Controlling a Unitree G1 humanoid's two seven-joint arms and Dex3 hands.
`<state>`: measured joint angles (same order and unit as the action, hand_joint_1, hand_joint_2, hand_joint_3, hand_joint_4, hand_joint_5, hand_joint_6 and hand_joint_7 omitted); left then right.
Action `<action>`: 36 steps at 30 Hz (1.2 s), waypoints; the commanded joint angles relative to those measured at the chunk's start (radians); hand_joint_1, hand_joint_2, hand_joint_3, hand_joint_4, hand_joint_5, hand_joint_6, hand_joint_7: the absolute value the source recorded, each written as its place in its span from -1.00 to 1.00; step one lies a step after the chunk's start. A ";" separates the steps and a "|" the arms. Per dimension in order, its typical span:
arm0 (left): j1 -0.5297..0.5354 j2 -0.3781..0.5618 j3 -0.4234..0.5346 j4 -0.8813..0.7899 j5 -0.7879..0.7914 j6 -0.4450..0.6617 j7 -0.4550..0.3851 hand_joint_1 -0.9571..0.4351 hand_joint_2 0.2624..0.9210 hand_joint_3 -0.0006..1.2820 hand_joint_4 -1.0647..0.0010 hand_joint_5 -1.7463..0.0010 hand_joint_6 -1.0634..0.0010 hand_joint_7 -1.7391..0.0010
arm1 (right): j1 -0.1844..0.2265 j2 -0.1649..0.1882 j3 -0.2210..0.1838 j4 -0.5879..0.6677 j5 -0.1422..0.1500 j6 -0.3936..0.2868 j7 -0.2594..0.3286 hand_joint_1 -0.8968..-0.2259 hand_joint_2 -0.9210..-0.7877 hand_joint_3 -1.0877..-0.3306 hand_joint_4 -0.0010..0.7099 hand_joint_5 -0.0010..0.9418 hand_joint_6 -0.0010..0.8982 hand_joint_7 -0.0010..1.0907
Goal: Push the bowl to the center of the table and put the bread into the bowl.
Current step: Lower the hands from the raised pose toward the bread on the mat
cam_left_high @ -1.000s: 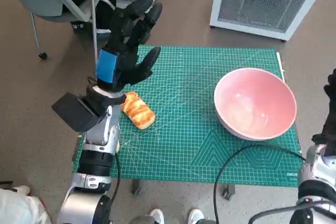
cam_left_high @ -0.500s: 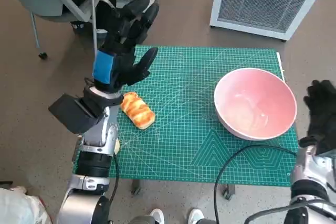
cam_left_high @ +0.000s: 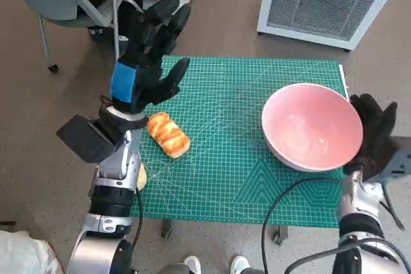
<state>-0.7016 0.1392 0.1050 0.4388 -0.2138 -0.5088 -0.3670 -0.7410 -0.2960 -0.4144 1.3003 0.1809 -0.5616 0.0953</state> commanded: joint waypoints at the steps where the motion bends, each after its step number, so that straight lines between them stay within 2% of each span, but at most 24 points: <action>1: 0.014 0.012 0.007 -0.021 -0.002 0.005 -0.001 -0.12 1.00 -0.21 0.47 0.97 1.00 0.10 | -0.017 0.036 0.009 0.017 -0.010 0.030 -0.004 0.10 -1.00 -0.22 -0.26 -0.99 -0.50 -0.67; 11: 0.033 0.028 0.014 -0.049 0.006 0.013 0.008 -0.13 1.00 -0.22 0.47 0.96 1.00 0.09 | -0.068 0.074 0.007 0.020 -0.002 0.050 0.019 0.14 -1.00 -0.23 -0.27 -1.00 -0.50 -0.64; 17: 0.043 0.034 0.018 -0.063 0.009 0.018 0.014 -0.12 1.00 -0.22 0.47 0.96 1.00 0.09 | -0.089 0.088 0.011 0.022 -0.009 0.062 0.009 0.18 -1.00 -0.25 -0.30 -1.00 -0.50 -0.63; 27: 0.066 0.043 0.024 -0.103 0.009 0.039 0.032 -0.11 1.00 -0.21 0.48 0.95 1.00 0.07 | -0.125 0.132 0.016 0.026 -0.018 0.085 -0.004 0.13 -1.00 -0.24 -0.23 -0.97 -0.50 -0.58; 36: 0.085 0.049 0.030 -0.128 0.003 0.053 0.041 -0.11 1.00 -0.21 0.49 0.95 1.00 0.06 | -0.154 0.171 0.019 0.032 -0.027 0.123 -0.009 0.14 -1.00 -0.23 -0.28 -0.99 -0.52 -0.55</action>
<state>-0.6357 0.1797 0.1266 0.3306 -0.2092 -0.4686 -0.3318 -0.8937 -0.1433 -0.3978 1.3111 0.1570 -0.4709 0.0995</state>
